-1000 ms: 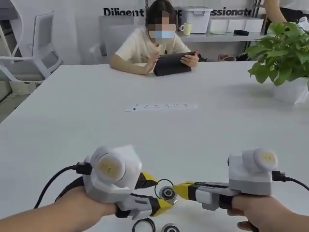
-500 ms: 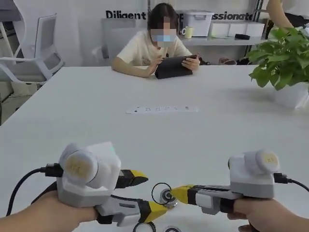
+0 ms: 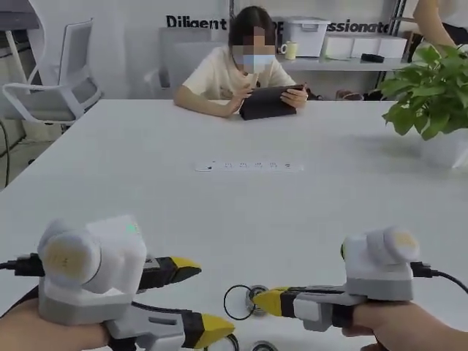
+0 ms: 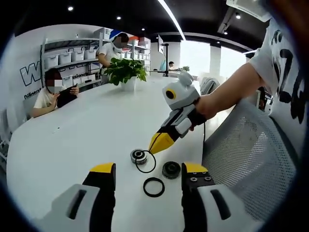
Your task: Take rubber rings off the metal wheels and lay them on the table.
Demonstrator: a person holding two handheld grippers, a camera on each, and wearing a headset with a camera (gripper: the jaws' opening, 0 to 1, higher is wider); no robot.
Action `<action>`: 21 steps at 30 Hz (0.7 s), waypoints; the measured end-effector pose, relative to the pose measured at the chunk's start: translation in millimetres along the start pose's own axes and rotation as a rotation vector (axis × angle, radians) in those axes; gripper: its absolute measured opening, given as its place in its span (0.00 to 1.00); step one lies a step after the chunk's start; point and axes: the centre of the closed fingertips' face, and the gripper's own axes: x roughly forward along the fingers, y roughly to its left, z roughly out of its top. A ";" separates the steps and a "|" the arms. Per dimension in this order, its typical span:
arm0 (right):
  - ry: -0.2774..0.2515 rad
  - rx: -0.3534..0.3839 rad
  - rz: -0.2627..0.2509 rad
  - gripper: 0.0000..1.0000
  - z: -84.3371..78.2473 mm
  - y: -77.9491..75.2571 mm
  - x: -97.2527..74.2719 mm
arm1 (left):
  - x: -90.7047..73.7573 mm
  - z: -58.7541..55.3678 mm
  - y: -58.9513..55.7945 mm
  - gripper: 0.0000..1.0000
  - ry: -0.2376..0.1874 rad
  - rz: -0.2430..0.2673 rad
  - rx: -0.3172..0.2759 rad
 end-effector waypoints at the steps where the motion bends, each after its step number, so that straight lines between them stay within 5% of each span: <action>1: 0.002 0.000 0.001 0.00 -0.4 0.9 0.7 | -2.1 -1.1 -0.1 0.52 0.000 0.003 0.000; 12: 0.117 -0.034 0.034 0.00 -20.5 11.6 13.5 | -28.9 -2.9 6.0 0.56 -0.032 0.045 -0.052; 21: 0.157 -0.054 0.046 0.00 -25.7 14.9 18.1 | -38.0 -4.0 -0.8 0.59 -0.041 0.052 -0.064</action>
